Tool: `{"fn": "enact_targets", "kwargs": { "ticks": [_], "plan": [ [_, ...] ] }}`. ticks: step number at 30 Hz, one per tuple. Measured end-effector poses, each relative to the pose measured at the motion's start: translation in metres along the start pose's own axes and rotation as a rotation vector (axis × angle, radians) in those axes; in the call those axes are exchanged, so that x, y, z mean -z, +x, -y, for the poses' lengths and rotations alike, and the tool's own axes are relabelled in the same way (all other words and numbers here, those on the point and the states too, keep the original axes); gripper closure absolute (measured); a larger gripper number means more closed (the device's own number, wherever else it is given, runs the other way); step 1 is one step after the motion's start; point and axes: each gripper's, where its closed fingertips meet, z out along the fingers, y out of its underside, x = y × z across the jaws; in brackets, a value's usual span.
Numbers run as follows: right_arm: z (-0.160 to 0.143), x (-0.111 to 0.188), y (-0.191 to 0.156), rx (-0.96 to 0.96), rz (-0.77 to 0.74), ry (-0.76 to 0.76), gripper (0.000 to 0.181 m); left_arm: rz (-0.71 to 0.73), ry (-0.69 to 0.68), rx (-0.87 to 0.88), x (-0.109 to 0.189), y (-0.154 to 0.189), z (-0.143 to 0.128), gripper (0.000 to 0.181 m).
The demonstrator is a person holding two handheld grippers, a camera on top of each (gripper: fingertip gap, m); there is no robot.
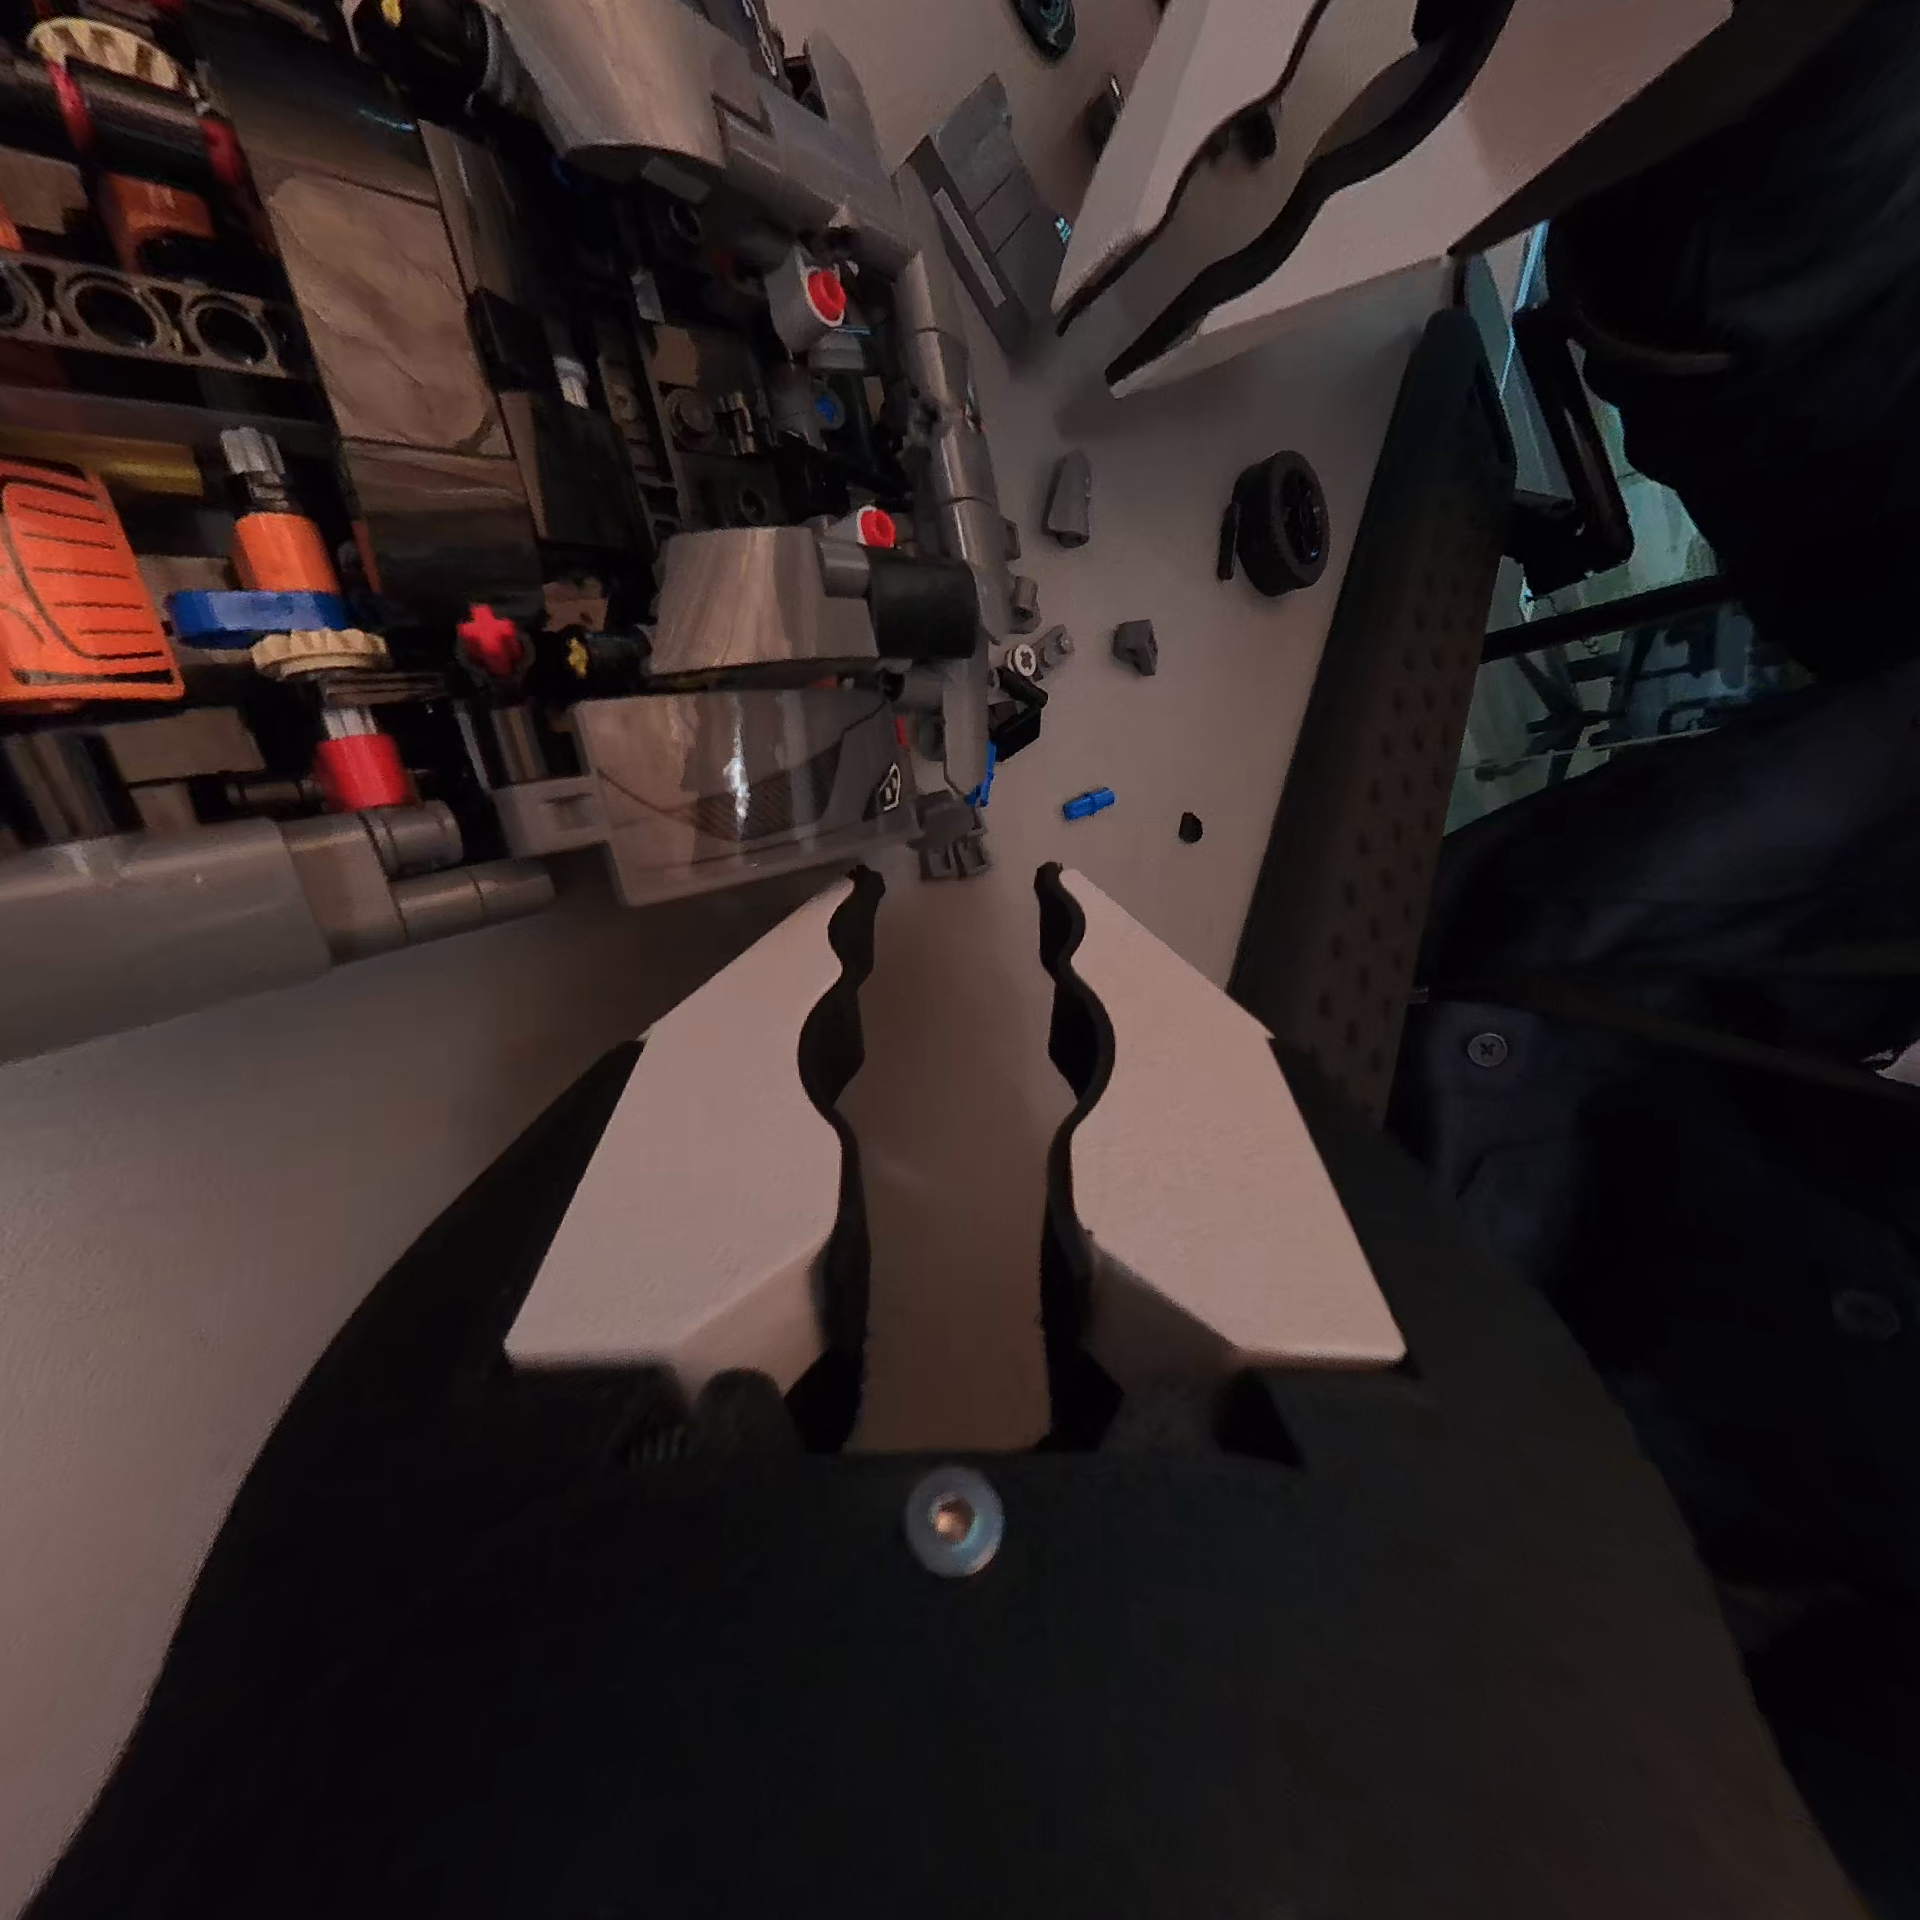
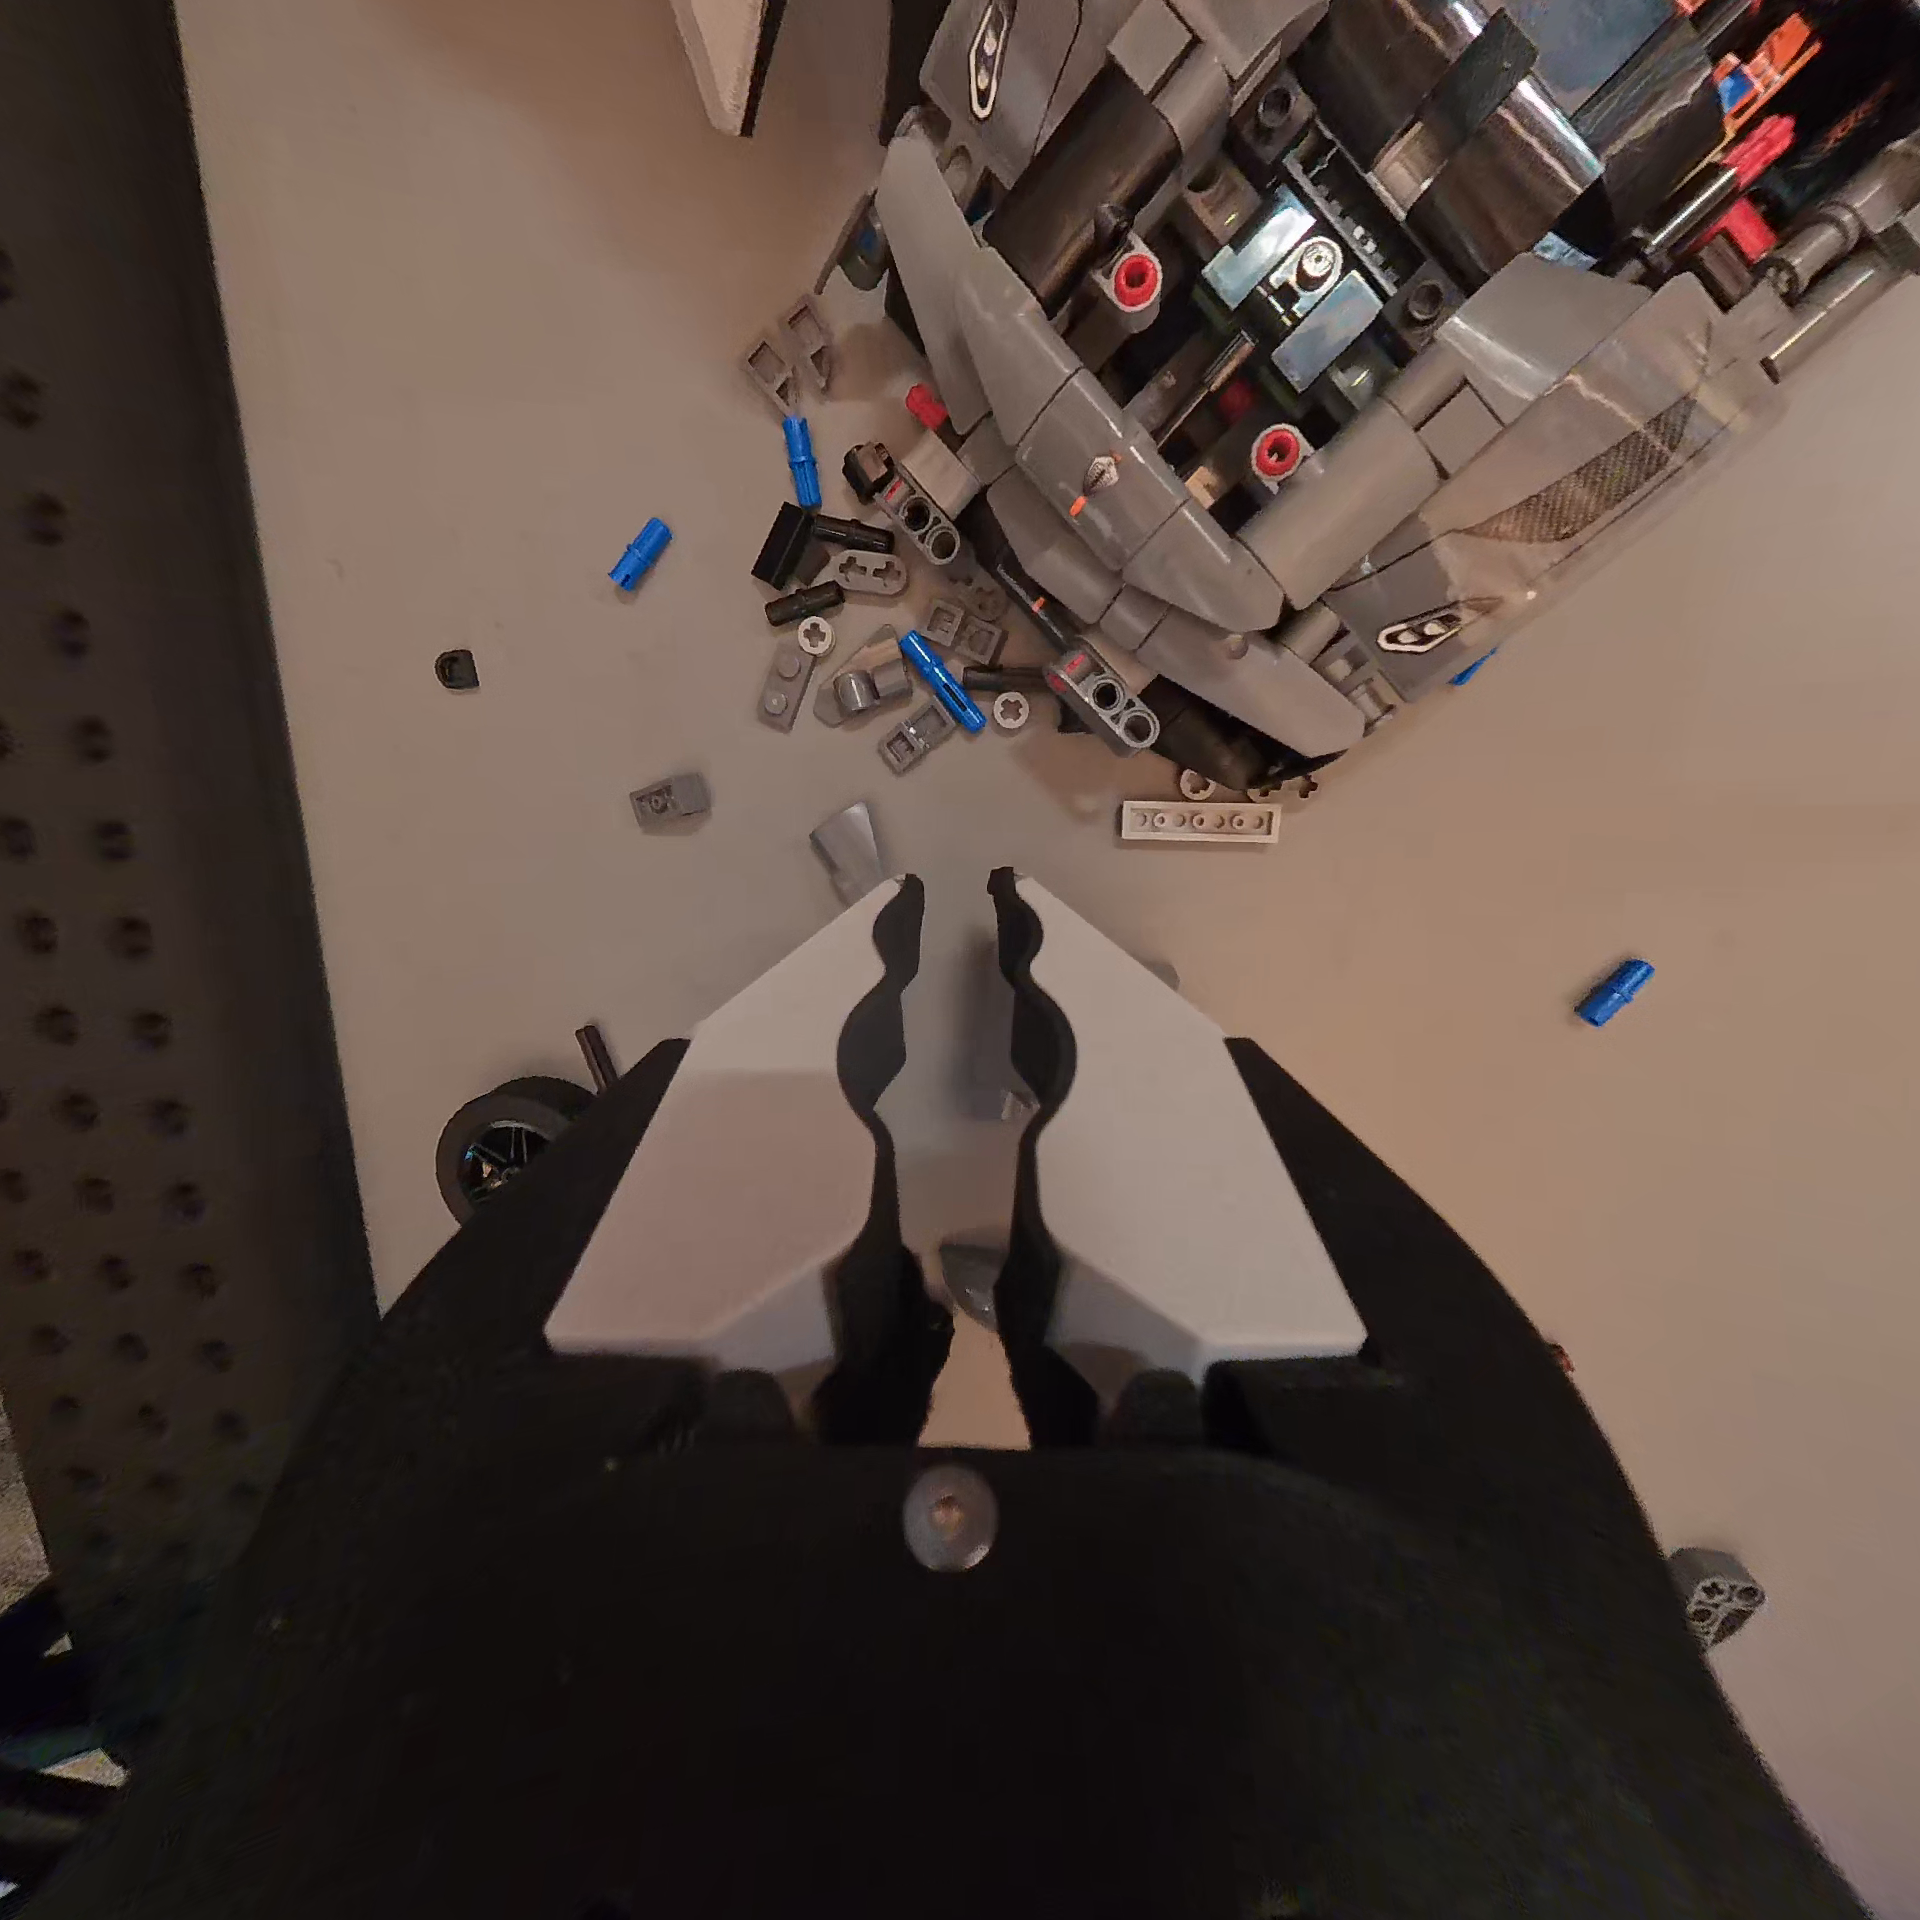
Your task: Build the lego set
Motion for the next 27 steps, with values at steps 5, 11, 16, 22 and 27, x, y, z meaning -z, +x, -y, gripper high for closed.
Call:
{"fn": "enact_targets", "kwargs": {
  "ticks": [5, 11, 16, 22, 27],
  "plan": [
    [0.002, 0.000, -0.002, 0.010, 0.000, 0.006, 0.169, -0.024, 0.037, 0.038, 0.002, -0.001, 0.005, 0.151],
    [0.005, 0.002, -0.002, 0.014, -0.006, 0.019, 0.170, -0.055, 0.069, 0.058, 0.004, 0.000, 0.011, 0.151],
    [0.003, 0.001, -0.002, 0.006, 0.002, 0.014, 0.170, -0.064, 0.069, 0.064, 0.003, -0.001, 0.011, 0.152],
    [-0.006, -0.005, -0.010, 0.033, 0.041, -0.041, 0.167, -0.071, 0.075, 0.072, 0.001, -0.003, 0.011, 0.153],
    [-0.016, -0.014, -0.016, 0.067, 0.057, -0.111, 0.164, -0.011, 0.043, 0.071, 0.000, -0.009, 0.008, 0.153]
  ]
}}
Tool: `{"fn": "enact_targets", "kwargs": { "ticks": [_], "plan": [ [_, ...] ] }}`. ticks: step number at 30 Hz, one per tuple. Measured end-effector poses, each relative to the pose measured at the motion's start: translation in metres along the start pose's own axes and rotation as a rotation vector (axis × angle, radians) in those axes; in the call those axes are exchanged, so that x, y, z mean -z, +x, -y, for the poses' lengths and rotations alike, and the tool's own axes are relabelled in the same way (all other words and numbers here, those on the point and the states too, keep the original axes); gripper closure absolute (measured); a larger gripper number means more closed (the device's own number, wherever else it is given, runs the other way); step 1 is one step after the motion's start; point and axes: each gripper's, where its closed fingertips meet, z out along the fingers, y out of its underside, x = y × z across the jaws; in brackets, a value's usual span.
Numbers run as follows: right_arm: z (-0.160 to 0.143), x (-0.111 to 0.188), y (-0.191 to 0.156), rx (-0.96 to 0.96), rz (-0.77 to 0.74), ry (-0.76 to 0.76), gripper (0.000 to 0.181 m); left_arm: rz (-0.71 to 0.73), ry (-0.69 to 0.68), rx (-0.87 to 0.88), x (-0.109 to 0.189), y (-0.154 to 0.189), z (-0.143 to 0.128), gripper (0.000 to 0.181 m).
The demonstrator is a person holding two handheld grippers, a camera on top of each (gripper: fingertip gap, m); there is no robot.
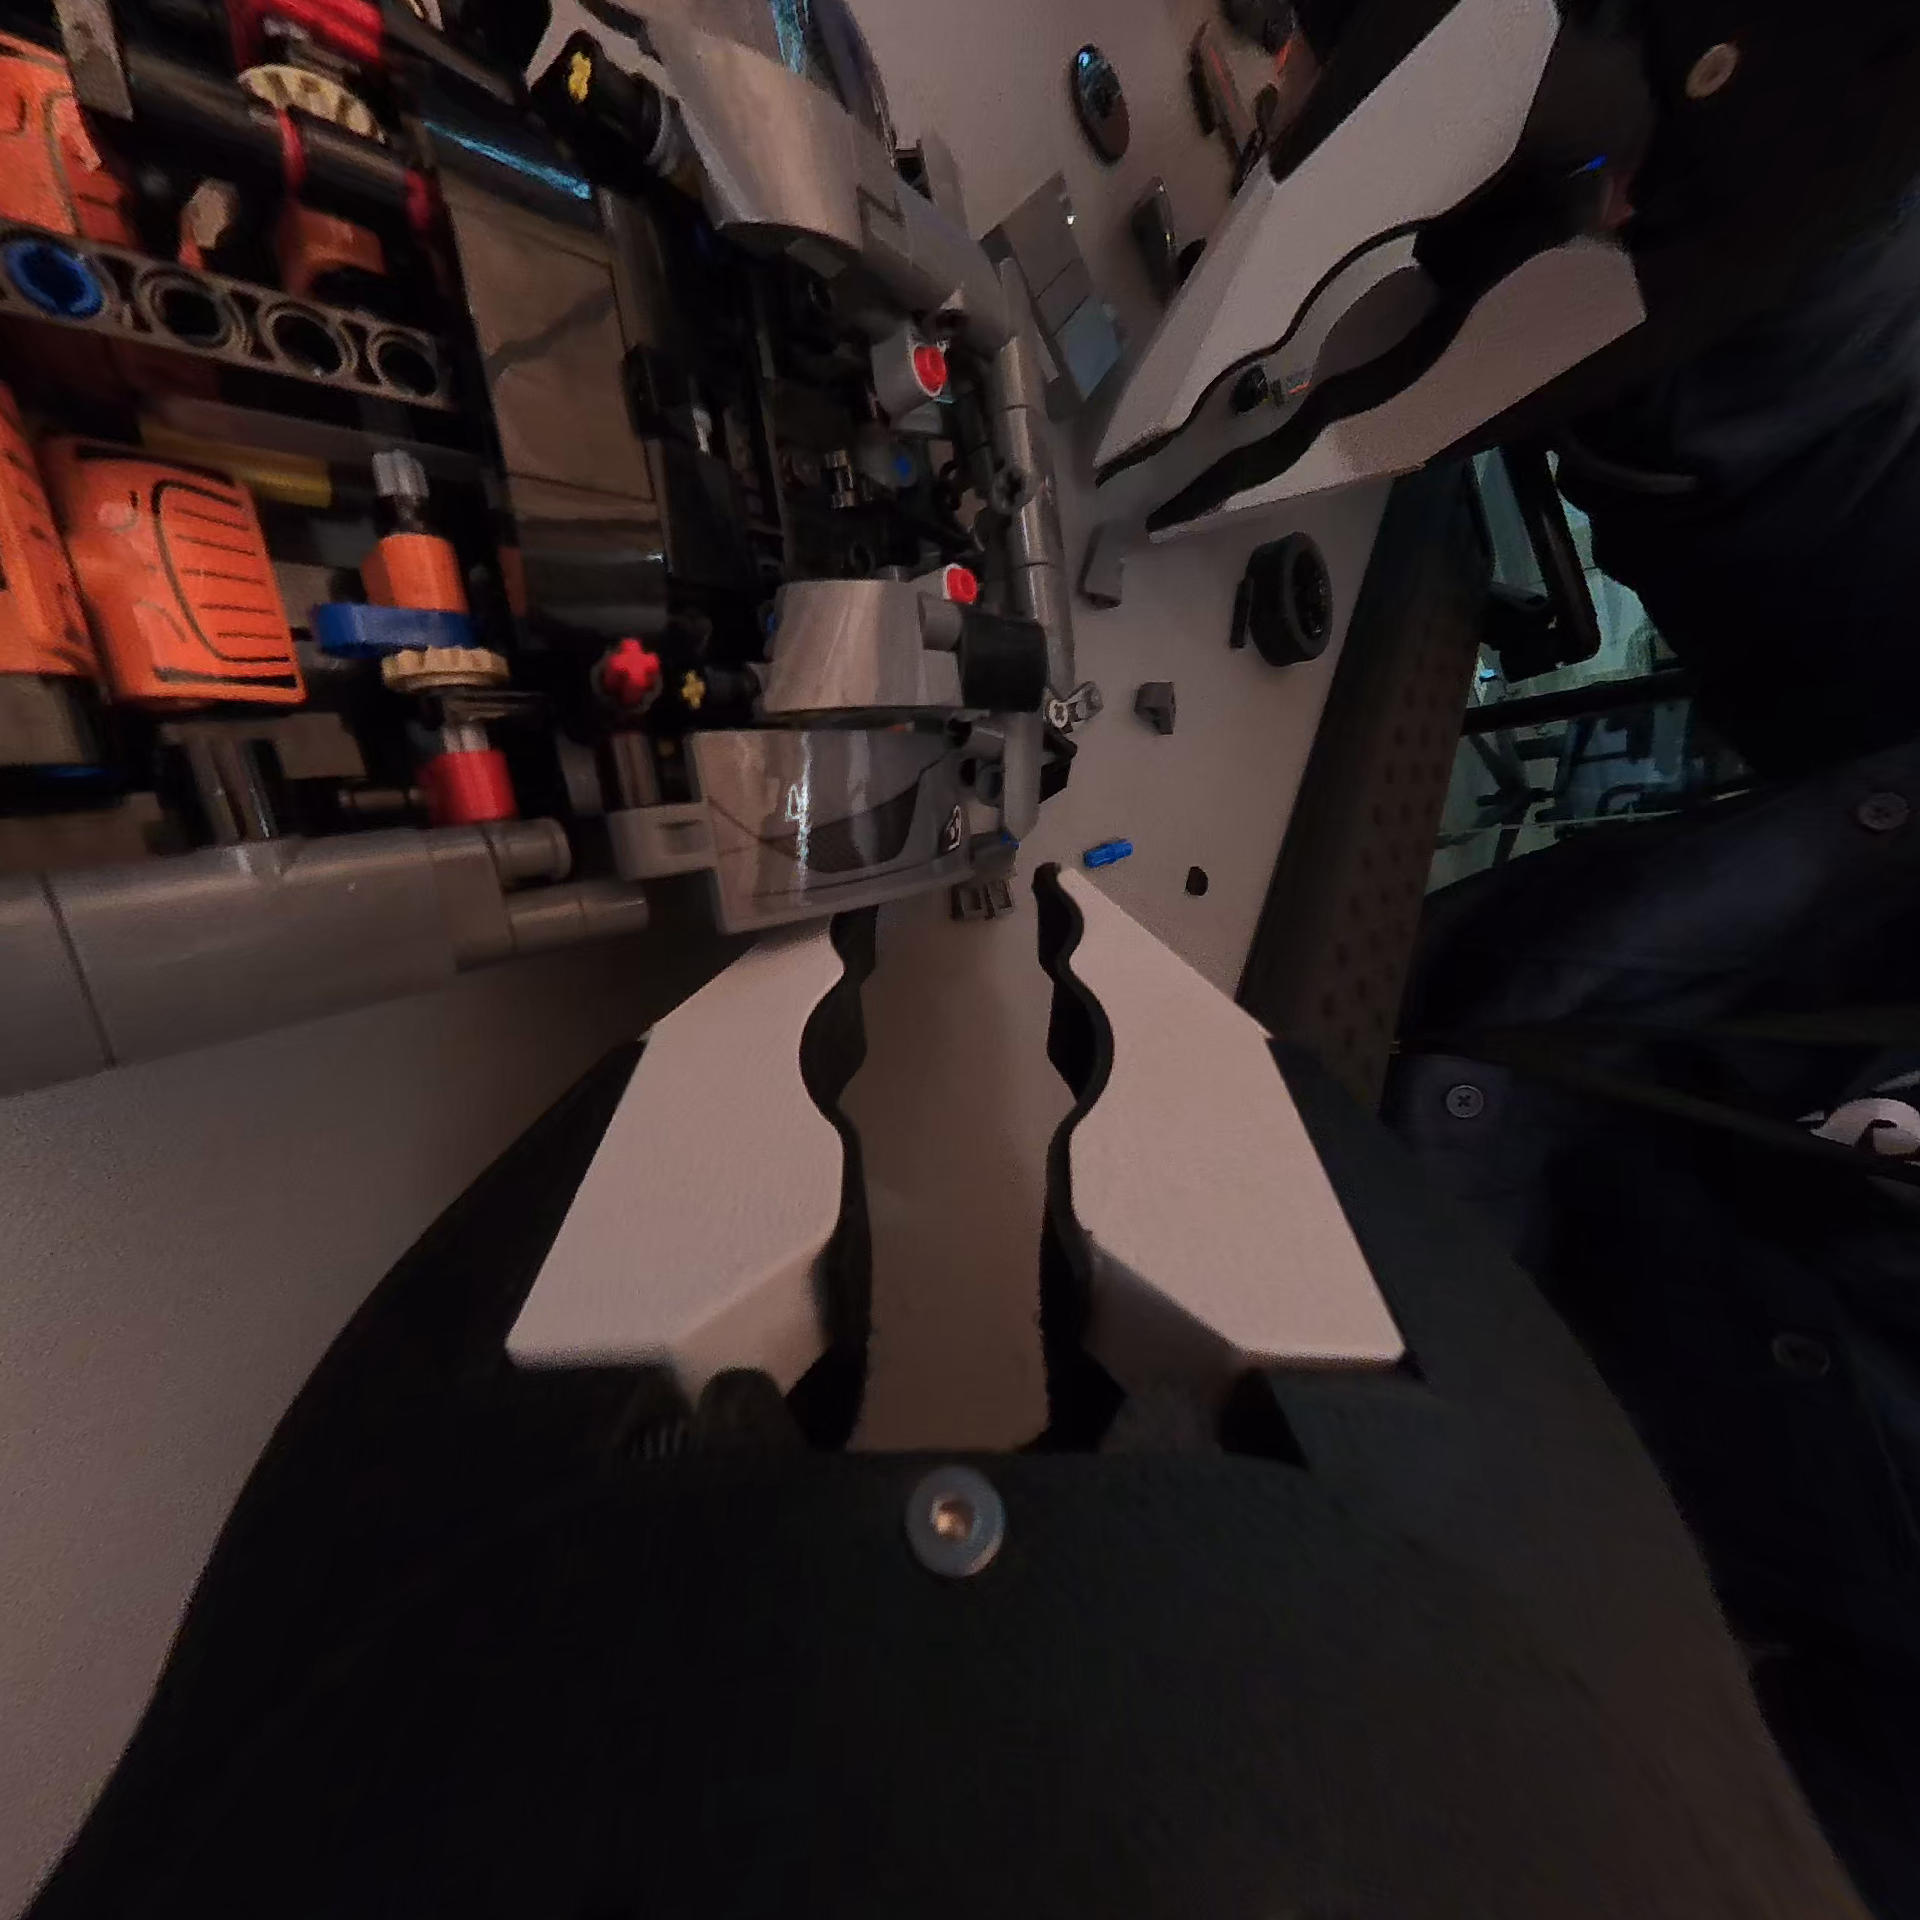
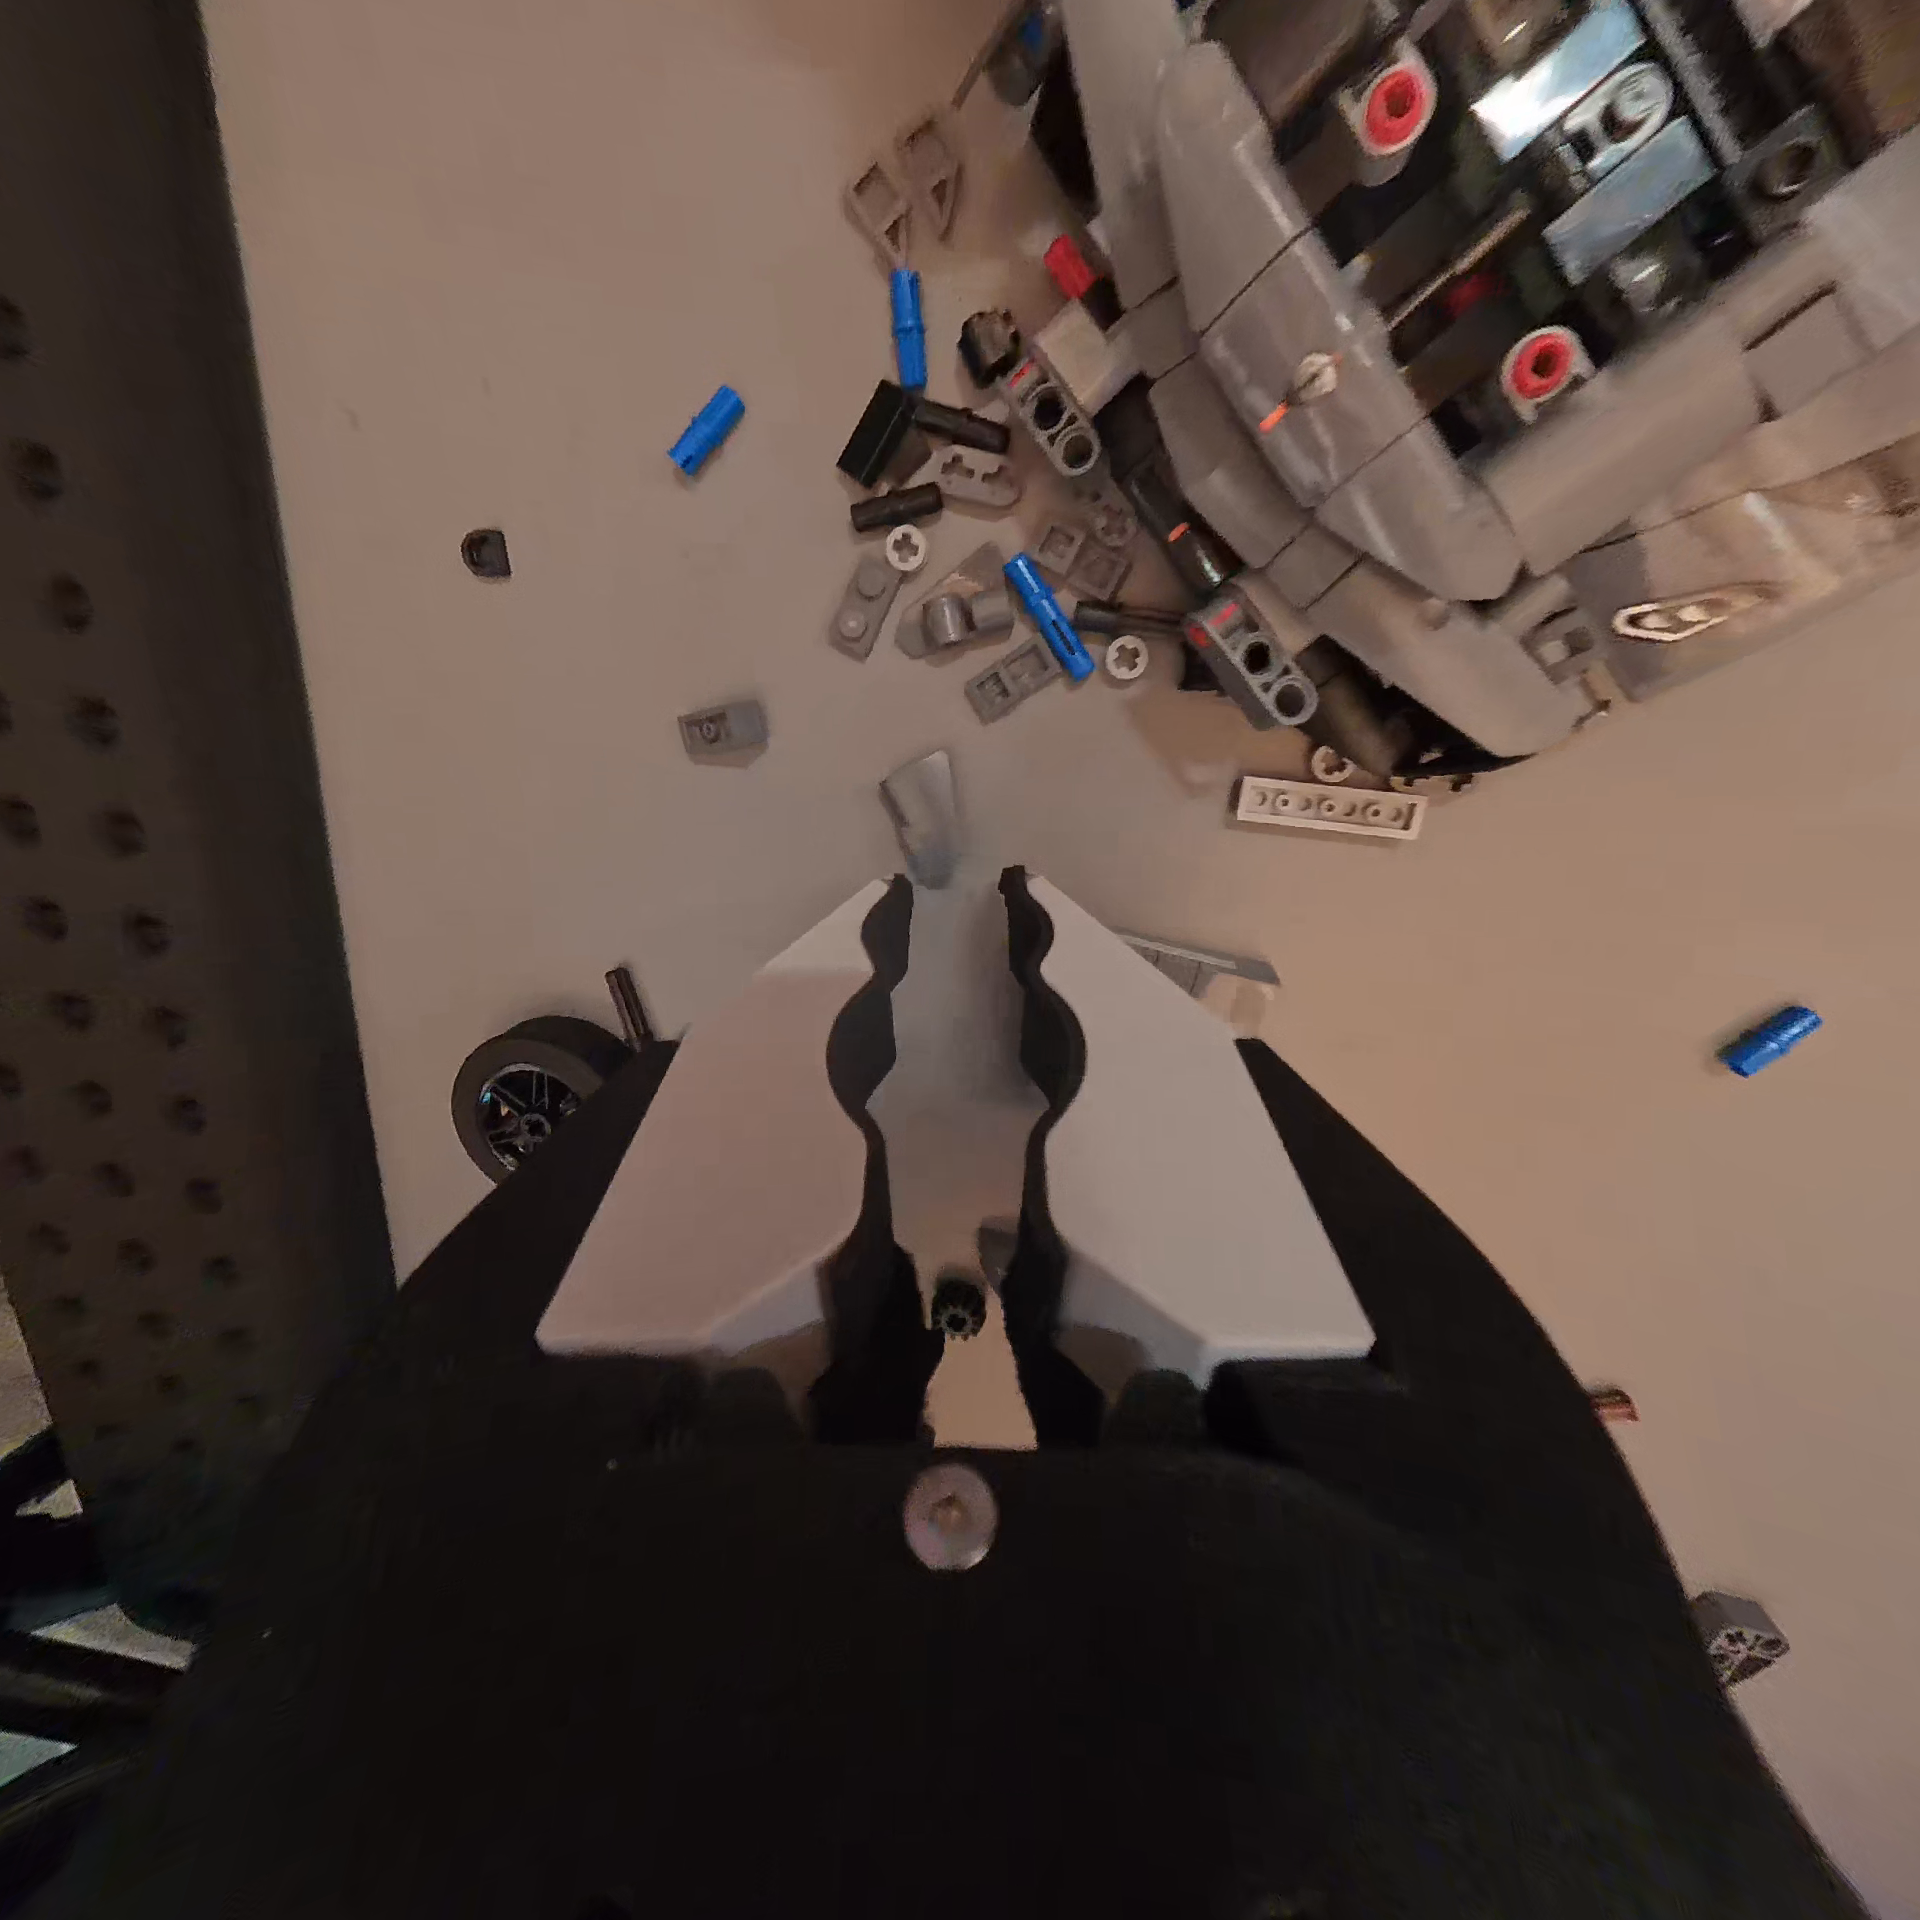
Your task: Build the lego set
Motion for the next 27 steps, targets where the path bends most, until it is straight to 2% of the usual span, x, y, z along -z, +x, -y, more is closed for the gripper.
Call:
{"fn": "enact_targets", "kwargs": {
  "ticks": [12, 27],
  "plan": [
    [0.0008, -0.0058, 0.0009, 0.003, -0.009, -0.011, 0.168, -0.049, 0.034, 0.002, 0.0009, 0.0040, 0.0059, 0.154],
    [0.0006, -0.0017, 0.0088, -0.010, -0.033, 0.006, 0.173, -0.035, 0.048, 0.009, 0.0036, 0.0009, 0.0076, 0.155]
  ]
}}
